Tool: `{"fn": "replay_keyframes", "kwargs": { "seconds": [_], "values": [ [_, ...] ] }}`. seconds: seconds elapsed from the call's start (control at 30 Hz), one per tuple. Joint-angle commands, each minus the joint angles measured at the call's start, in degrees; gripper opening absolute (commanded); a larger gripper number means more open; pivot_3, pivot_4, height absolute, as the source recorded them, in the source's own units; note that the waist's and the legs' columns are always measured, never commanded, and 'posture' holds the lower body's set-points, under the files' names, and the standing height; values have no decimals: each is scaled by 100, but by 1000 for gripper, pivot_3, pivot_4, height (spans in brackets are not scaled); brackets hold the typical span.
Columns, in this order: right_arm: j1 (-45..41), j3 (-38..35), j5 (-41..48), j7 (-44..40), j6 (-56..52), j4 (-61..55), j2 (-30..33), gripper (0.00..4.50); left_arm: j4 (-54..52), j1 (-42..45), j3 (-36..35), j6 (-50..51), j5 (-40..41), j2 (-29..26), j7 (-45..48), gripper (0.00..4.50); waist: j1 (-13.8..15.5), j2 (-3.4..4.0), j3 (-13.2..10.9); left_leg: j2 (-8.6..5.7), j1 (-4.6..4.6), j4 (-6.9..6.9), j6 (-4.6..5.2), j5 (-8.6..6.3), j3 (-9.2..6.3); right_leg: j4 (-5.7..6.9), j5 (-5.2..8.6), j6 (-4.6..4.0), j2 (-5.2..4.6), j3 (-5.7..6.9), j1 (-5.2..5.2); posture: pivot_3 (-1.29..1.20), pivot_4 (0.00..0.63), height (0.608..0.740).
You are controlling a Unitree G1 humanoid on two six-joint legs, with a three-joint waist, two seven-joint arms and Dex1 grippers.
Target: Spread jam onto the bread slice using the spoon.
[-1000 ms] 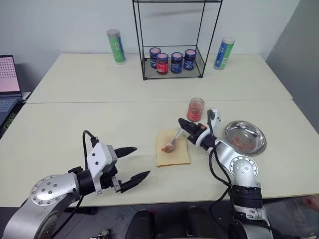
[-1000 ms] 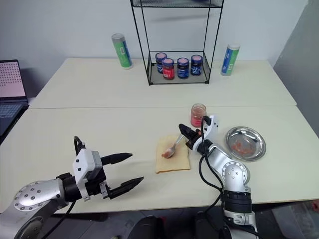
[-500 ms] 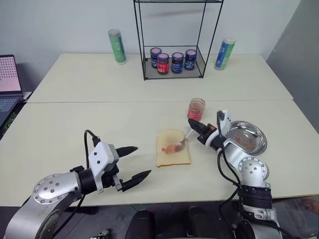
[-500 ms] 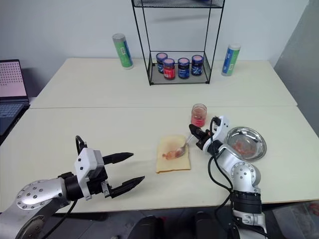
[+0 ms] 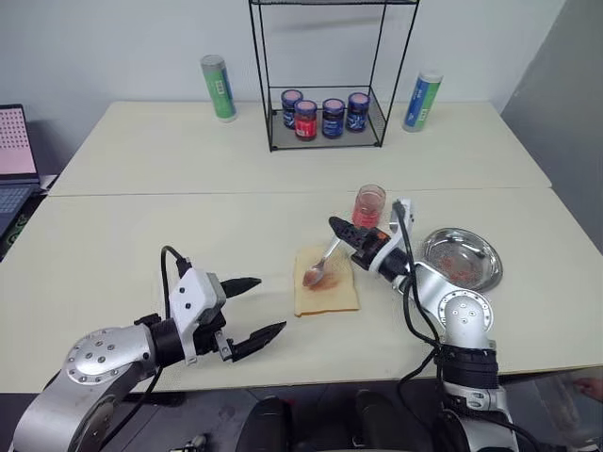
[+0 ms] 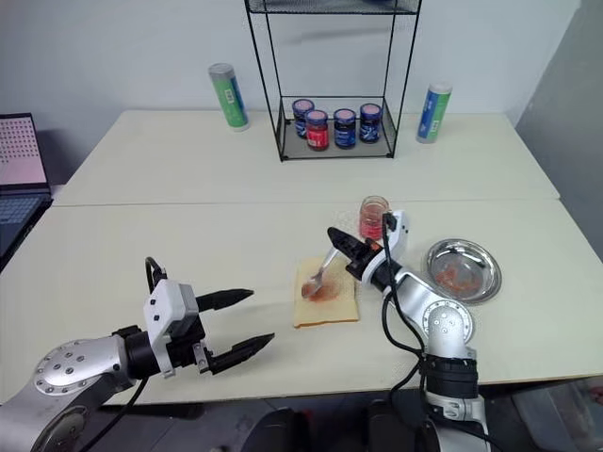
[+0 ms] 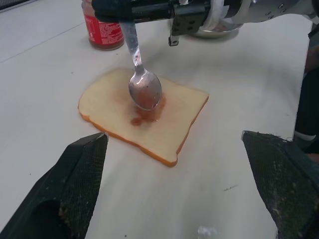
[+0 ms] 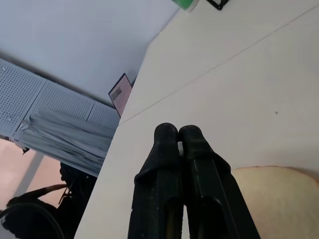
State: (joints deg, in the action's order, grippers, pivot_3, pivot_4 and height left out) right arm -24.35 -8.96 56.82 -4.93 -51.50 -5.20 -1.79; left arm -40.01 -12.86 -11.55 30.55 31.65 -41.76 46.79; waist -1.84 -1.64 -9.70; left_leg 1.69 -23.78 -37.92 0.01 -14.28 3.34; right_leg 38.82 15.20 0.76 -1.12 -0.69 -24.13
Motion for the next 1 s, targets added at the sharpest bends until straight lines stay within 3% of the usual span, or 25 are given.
{"fn": "replay_keyframes", "kwargs": {
  "seconds": [0.03, 0.43, 1.0],
  "values": [
    [-185, 156, -308, -274, 306, 258, -57, 10, -206, -54, -86, -104, 38, -21, -43, 4500, 0, 0, 0, 0, 0, 0, 0, 0, 0, 0, 0, 0, 0, 0, 0, 0, 150, 740],
    [-160, 208, -1027, -626, 785, 629, 46, 10, -230, -102, -102, -143, 14, -39, -97, 4500, 0, 0, 0, 0, 0, 0, 0, 0, 0, 0, 0, 0, 0, 0, 0, 0, 150, 740],
    [-93, -330, -677, -622, 378, -47, 672, 10, 128, 390, 280, -282, -53, -37, 112, 4500, 7, -1, 0, -1, 1, 0, 0, 0, 0, 2, 0, 0, 0, 0, 1, 0, 150, 740]
  ]
}}
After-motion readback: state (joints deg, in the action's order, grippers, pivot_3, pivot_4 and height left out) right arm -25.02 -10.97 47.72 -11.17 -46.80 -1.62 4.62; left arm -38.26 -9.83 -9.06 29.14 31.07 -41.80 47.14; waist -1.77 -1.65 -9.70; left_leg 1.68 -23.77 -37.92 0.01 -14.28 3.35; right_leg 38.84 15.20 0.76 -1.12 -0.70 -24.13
